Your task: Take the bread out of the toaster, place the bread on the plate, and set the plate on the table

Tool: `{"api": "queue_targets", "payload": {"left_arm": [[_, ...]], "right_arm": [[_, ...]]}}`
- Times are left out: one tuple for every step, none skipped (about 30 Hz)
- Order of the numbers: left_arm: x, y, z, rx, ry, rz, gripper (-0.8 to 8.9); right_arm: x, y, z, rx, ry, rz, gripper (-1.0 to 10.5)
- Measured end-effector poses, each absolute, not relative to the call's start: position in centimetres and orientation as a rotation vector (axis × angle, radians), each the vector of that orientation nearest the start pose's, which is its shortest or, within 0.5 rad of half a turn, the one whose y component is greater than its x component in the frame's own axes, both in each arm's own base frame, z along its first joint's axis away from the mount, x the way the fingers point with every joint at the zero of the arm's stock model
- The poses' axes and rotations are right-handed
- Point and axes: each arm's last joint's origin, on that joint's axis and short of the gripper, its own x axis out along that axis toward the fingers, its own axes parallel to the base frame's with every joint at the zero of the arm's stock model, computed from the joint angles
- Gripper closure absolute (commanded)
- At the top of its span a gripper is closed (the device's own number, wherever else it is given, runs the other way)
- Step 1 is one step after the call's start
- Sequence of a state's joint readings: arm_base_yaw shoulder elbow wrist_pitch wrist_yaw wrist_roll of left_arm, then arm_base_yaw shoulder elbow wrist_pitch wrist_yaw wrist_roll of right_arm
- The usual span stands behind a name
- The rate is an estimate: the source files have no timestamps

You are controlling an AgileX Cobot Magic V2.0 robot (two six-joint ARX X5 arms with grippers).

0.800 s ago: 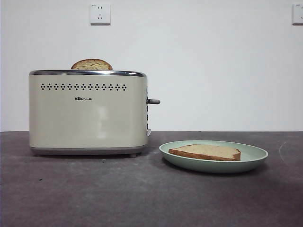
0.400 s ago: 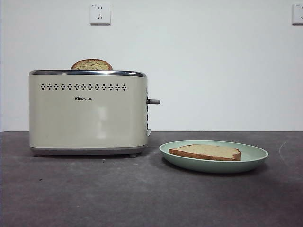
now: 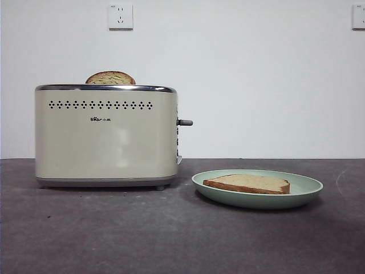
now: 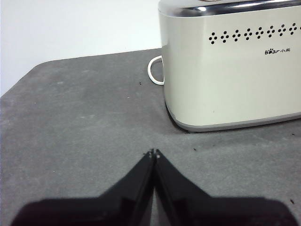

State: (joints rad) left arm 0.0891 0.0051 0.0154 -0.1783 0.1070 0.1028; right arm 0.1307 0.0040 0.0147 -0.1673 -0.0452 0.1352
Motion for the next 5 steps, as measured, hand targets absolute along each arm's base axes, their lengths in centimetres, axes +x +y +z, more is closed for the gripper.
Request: {"api": "queue_targets", "payload": {"left_arm": [[9.54,0.54,15.12,0.086,0.166,-0.026,8.17],[9.54,0.54,15.12,0.086,0.166,-0.026,8.17],[9.54,0.54,15.12,0.086,0.166,-0.026,8.17],[9.54,0.54,15.12,0.086,0.166,-0.027,8.17],[9.54,0.54,15.12,0.086,0.166,-0.026,8.17]], "right_arm": [[9.48,1.38,15.21,0.128,0.169,0.165,9.5],[9.48,1.38,15.21,0.128,0.168,0.164,9.5],[9.48,1.38,15.21,0.128,0.169,0.165,9.5],[9.48,1.38,15.21,0.128,0.169,0.164,9.5],[9.48,1.38,15.21,0.128,0.168,0.164,9.5]]}}
